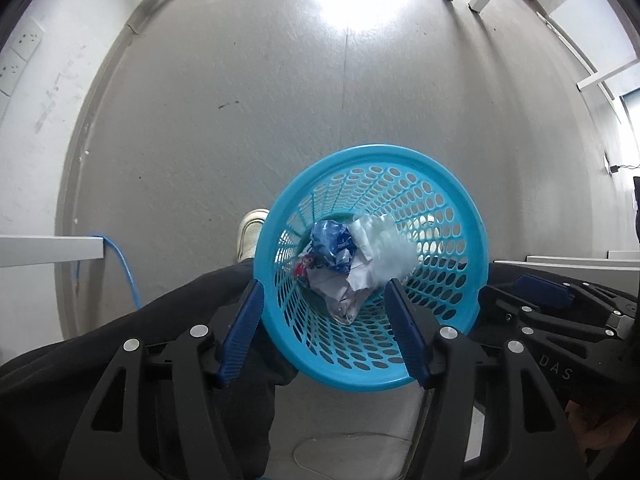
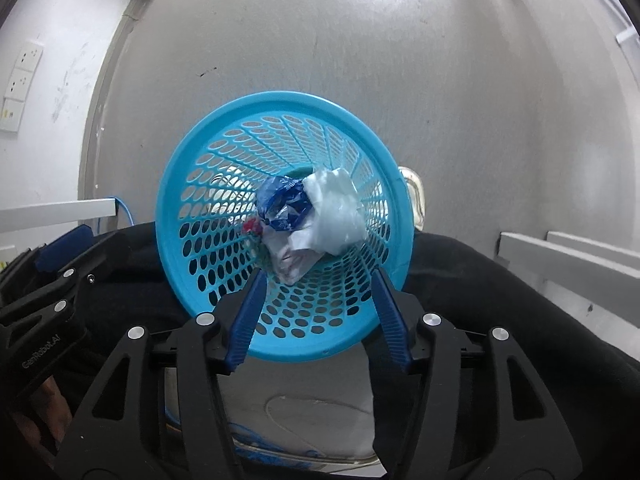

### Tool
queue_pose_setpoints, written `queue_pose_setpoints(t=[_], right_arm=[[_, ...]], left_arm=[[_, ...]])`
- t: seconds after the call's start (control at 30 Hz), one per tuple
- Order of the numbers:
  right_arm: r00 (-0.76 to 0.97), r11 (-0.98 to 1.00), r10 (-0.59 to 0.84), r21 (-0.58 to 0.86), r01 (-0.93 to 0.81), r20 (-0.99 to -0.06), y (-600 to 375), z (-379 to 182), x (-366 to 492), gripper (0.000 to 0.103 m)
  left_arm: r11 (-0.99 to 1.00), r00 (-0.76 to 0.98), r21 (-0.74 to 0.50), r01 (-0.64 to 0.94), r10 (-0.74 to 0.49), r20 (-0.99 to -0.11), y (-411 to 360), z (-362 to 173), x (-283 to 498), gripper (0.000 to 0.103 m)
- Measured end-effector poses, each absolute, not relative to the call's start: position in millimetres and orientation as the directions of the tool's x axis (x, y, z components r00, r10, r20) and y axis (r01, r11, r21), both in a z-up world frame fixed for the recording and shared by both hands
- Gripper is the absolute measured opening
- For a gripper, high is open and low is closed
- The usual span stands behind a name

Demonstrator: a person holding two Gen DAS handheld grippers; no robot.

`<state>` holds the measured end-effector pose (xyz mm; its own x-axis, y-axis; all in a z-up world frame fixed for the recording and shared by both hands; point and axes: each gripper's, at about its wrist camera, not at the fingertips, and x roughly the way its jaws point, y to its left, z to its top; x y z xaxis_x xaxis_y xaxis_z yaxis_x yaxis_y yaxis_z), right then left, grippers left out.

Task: Collect trash
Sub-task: 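Open the left tool over the basket while the right tool releases its bag, then raise both tools back toward the white container on the table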

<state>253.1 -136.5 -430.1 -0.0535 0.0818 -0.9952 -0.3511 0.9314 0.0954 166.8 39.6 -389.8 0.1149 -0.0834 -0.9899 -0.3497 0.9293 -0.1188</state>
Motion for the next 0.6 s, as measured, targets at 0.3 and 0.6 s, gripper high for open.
queue_pose_setpoints(t=[0.3,0.6], right_arm=[[0.064,0.901,0.088,0.052,-0.431,-0.994,-129,-393,233,0.056],[0.142,0.887,0.120,0.042,-0.459,-0.983,-135,-358,213,0.058]], left_arm=[[0.919,0.198,-0.148,-0.364,-0.079,-0.977,43,-363,150,0.062],[0.907,0.290,-0.209,-0.365,-0.102,-0.951,45,-327,126,0.065]])
